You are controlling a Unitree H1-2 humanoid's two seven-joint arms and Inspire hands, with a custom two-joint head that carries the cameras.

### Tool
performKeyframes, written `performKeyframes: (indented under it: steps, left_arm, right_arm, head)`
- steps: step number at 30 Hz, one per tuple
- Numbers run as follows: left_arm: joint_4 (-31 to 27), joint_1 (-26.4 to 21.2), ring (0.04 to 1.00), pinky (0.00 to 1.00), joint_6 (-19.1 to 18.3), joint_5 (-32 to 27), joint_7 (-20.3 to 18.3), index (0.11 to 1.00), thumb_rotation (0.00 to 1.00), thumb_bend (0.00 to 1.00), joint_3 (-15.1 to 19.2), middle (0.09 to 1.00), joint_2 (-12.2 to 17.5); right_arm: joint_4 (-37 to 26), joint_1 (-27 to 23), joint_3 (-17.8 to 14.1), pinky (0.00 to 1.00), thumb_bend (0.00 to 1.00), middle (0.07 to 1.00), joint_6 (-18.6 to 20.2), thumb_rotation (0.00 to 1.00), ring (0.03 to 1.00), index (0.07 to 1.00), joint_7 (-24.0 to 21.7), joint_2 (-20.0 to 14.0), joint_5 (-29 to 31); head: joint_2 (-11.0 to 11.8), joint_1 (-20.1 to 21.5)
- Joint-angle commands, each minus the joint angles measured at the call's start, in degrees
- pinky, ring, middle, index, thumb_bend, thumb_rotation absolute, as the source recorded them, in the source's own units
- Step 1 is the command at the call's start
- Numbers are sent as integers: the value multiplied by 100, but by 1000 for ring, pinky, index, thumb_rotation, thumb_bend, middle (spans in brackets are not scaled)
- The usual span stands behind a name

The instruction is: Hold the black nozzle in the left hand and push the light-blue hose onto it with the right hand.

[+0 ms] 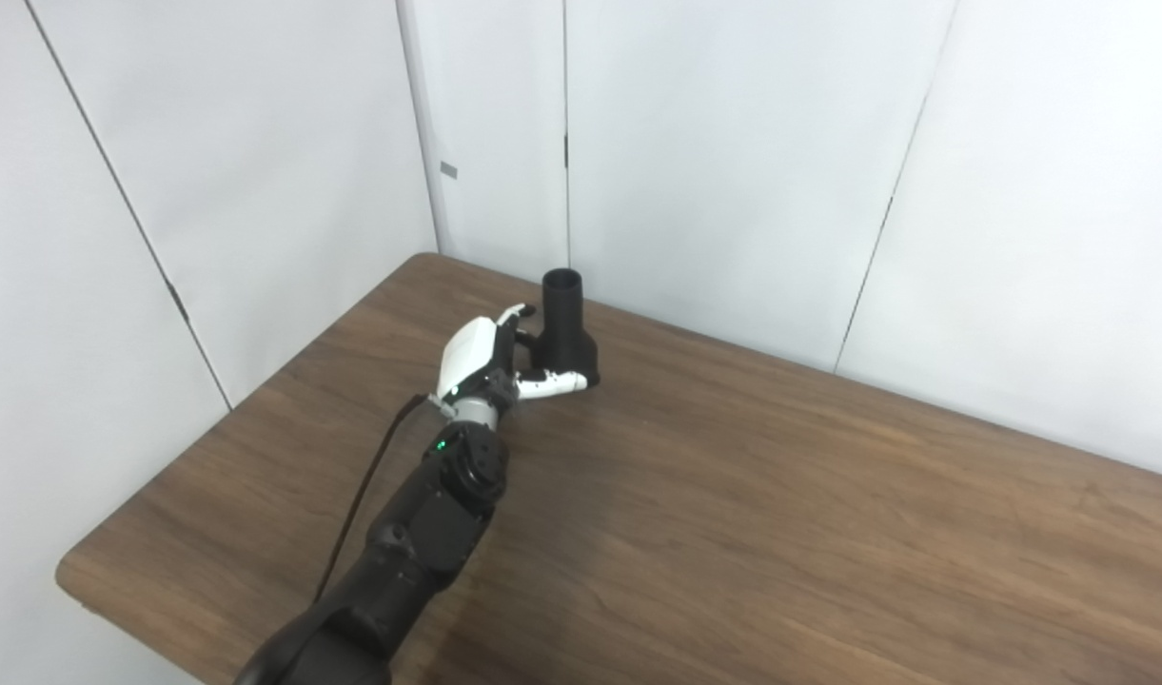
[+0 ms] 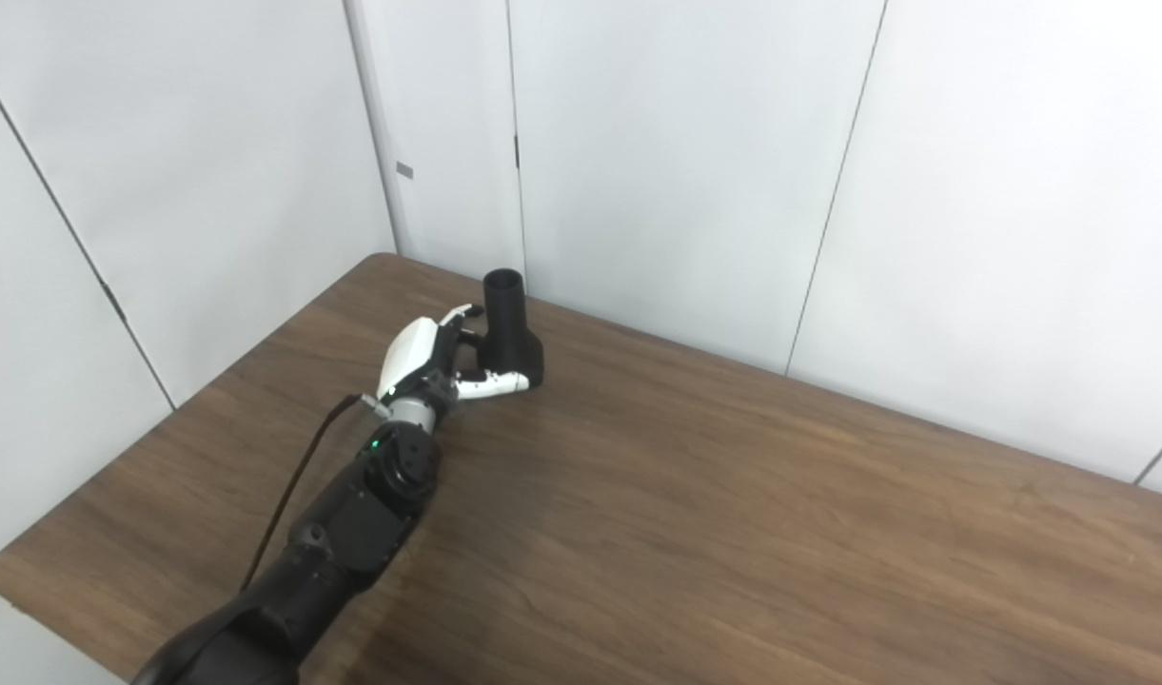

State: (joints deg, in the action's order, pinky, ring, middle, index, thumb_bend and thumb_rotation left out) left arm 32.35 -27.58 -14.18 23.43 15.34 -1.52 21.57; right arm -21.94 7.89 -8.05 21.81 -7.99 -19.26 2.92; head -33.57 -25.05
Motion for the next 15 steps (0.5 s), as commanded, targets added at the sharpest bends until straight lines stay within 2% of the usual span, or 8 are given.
performKeyframes:
  steps: [1, 3, 4, 7, 11, 13, 15]
  left_arm:
    - [393, 241, 836, 1000, -236, -152, -526, 875, 257, 1000, -251, 643, -303]
    - [439, 214, 849, 1000, -182, -108, -508, 866, 265, 1000, -304, 731, -287]
    - [454, 207, 851, 1000, -144, -112, -485, 864, 266, 1000, -310, 745, -289]
    - [474, 200, 838, 1000, -110, -108, -435, 843, 249, 1000, -340, 650, -288]
    - [536, 196, 831, 1000, -74, -124, -479, 810, 224, 1000, -389, 704, -287]
    - [535, 205, 837, 1000, -63, -111, -540, 799, 217, 1000, -451, 698, -273]
    - [521, 215, 802, 1000, -51, -46, -599, 794, 232, 1000, -565, 668, -243]
  right_arm:
    - [-223, 4, -2, 501, 368, 640, -24, 371, 606, 608, -52, -108, -25]
    - [-230, 7, -7, 498, 365, 639, -14, 358, 603, 608, -47, -97, -15]
    - [-214, 6, -7, 497, 364, 639, -37, 354, 602, 608, -47, -94, -14]
    - [-215, 7, 1, 500, 358, 640, -48, 345, 603, 609, -55, -97, -10]
    - [-264, 27, 11, 505, 356, 646, -20, 343, 610, 616, -56, -116, -39]
    - [-277, 37, 13, 506, 355, 648, -16, 347, 611, 619, -59, -125, -47]
    - [-275, 45, 17, 507, 351, 647, -51, 346, 611, 618, -67, -136, -47]
  head:
    - [-5, 3]
    - [-9, 7]
    - [-10, 14]
    - [-16, 38]
    - [-39, 55]
    - [-46, 51]
    - [-50, 56]
